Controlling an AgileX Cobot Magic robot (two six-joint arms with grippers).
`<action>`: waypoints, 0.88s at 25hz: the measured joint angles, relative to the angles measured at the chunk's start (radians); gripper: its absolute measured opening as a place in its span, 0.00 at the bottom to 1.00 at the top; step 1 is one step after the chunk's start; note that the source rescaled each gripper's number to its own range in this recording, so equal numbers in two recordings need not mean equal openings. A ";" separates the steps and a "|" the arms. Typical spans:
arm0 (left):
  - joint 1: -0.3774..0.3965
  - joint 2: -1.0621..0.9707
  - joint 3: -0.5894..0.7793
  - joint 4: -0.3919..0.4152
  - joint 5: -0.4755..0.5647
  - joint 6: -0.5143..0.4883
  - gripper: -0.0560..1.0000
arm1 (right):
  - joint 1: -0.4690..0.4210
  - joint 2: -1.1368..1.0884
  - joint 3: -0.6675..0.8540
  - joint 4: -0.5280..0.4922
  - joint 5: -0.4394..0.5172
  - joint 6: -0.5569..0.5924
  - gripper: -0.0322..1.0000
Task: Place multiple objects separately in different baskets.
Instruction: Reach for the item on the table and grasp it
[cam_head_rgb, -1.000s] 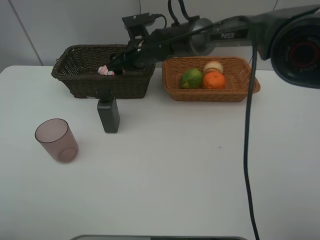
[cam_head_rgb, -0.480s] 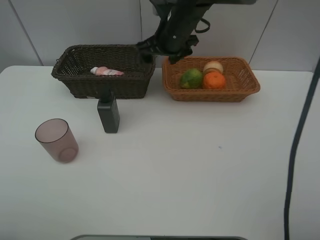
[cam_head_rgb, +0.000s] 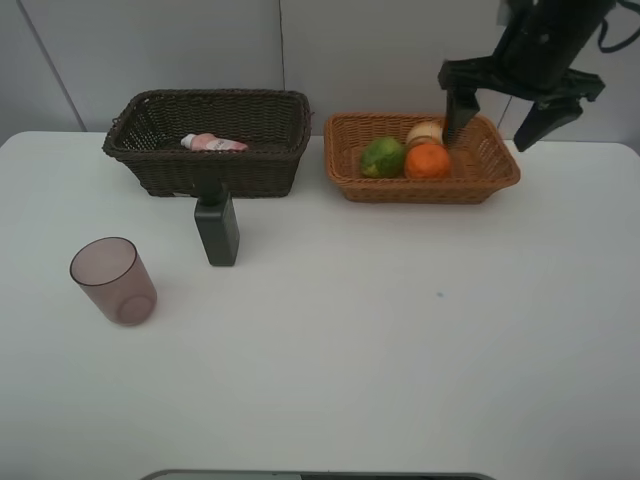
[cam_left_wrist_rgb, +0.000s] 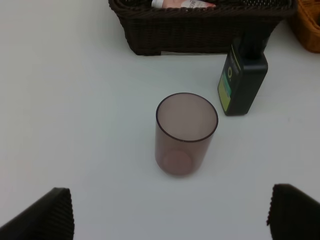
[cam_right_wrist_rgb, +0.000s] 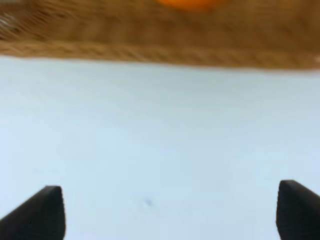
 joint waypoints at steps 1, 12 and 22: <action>0.000 0.000 0.000 0.000 0.000 0.000 1.00 | -0.027 -0.050 0.047 0.000 -0.015 0.000 0.83; 0.000 0.000 0.000 0.000 0.000 0.000 1.00 | -0.179 -0.679 0.410 -0.004 -0.069 -0.040 0.83; 0.000 0.000 0.000 0.000 0.000 0.000 1.00 | -0.179 -1.213 0.542 -0.072 -0.051 -0.074 0.83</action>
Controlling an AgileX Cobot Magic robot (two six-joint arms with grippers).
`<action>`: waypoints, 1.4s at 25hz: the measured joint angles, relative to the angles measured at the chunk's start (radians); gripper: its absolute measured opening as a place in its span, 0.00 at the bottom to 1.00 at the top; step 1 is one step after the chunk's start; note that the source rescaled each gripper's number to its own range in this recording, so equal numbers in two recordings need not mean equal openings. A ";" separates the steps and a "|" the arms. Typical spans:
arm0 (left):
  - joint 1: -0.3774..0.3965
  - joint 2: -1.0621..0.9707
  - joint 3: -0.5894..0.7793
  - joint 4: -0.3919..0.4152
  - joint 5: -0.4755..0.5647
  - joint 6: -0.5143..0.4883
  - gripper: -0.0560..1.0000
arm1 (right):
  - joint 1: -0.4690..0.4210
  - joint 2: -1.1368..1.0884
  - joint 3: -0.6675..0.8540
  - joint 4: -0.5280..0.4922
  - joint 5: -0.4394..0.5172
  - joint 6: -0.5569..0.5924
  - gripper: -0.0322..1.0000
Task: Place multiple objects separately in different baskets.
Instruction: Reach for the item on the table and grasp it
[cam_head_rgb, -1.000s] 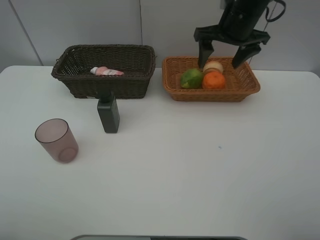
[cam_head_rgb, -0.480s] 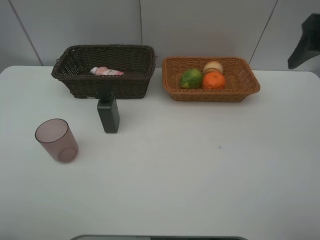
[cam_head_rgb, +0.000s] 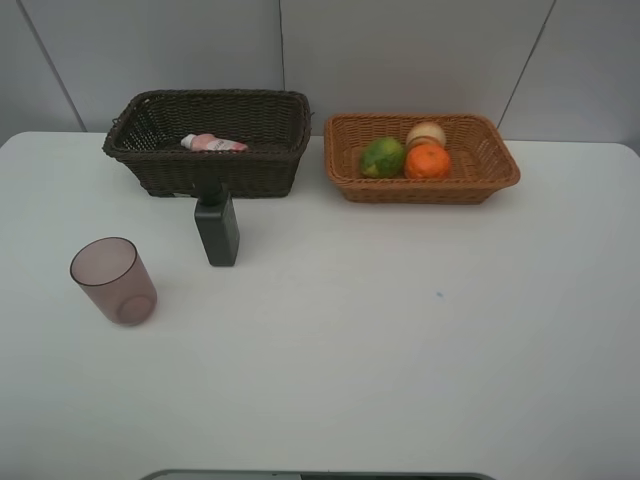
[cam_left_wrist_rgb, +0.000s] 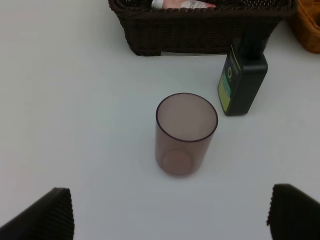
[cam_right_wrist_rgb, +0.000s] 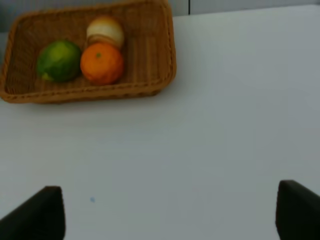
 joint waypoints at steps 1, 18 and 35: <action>0.000 0.000 0.000 0.000 0.000 0.000 1.00 | 0.000 -0.045 0.009 0.000 0.002 0.000 0.83; 0.000 0.000 0.000 0.000 0.000 0.000 1.00 | 0.000 -0.545 0.361 0.021 -0.081 0.000 0.83; 0.000 0.000 0.000 0.000 0.000 0.000 1.00 | 0.000 -0.550 0.400 0.021 -0.069 0.000 0.83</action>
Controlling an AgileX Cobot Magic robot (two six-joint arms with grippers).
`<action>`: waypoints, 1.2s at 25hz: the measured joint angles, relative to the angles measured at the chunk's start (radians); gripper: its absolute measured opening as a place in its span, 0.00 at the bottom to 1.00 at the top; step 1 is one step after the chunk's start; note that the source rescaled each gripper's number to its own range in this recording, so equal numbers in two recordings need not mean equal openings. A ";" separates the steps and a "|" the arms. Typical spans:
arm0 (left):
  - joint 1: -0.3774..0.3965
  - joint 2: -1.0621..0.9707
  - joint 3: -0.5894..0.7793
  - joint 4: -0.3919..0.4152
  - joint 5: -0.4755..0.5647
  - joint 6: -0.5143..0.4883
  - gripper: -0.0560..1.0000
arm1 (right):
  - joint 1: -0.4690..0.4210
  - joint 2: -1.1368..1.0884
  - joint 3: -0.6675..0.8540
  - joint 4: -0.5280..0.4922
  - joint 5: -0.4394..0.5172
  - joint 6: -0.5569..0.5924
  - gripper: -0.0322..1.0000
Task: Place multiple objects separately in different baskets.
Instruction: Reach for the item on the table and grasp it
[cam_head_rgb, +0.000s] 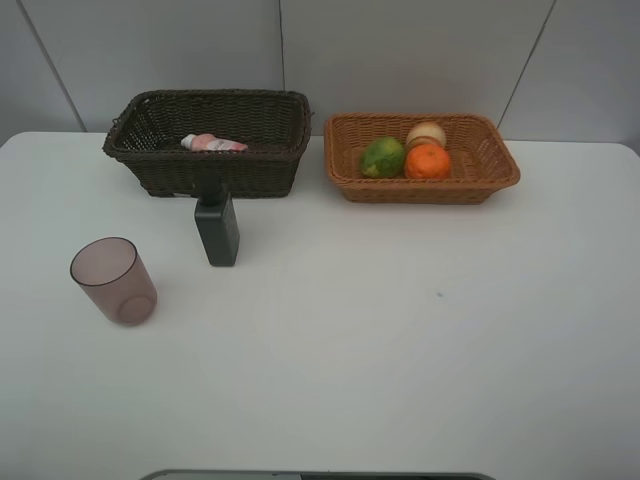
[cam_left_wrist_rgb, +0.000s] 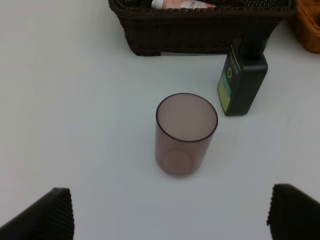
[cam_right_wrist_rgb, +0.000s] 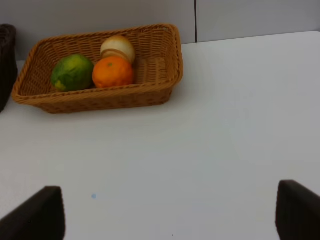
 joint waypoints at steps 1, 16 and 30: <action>0.000 0.000 0.000 0.000 0.000 0.000 1.00 | 0.000 0.000 0.000 0.000 0.000 0.000 0.83; 0.000 0.000 0.000 0.000 0.000 0.000 1.00 | 0.000 -0.001 0.000 0.000 0.000 0.000 0.83; 0.000 0.038 0.000 0.000 0.000 0.000 1.00 | 0.000 -0.001 0.000 0.000 0.000 0.000 0.83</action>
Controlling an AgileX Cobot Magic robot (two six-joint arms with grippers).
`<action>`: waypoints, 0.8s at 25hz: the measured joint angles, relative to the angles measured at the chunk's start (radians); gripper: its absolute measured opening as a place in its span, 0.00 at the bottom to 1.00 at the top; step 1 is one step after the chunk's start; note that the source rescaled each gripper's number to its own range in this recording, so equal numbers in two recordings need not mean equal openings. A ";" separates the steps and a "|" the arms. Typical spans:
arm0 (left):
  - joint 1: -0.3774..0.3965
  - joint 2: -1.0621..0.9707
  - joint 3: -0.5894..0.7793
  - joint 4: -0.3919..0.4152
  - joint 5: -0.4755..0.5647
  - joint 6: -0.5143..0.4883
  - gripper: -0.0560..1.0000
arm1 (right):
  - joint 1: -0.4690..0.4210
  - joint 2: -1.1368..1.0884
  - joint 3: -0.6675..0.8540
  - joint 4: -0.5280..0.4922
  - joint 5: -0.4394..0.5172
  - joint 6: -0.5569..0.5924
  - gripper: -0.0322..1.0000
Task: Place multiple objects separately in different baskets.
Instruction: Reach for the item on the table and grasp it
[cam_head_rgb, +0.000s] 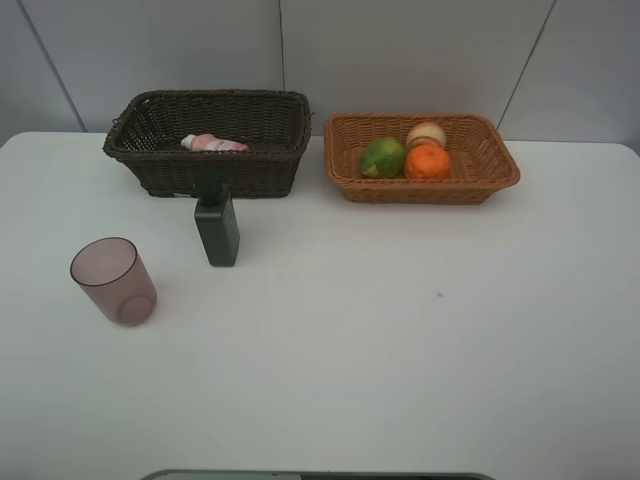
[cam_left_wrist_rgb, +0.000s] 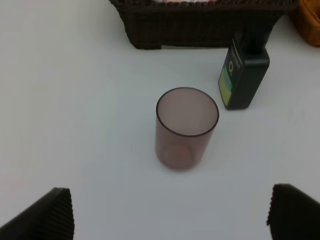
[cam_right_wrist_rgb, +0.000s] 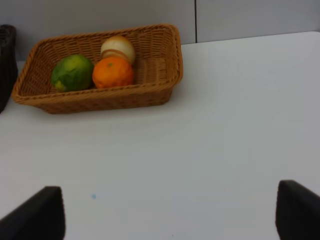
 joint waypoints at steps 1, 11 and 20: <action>0.000 0.025 0.000 0.000 0.000 0.000 1.00 | 0.000 0.000 0.000 0.000 0.000 0.000 0.83; 0.000 0.381 -0.043 -0.033 -0.155 0.000 1.00 | 0.000 0.000 0.000 0.000 0.000 0.000 0.83; 0.000 0.827 -0.121 -0.069 -0.333 0.019 1.00 | 0.000 0.000 0.000 0.000 0.000 0.000 0.83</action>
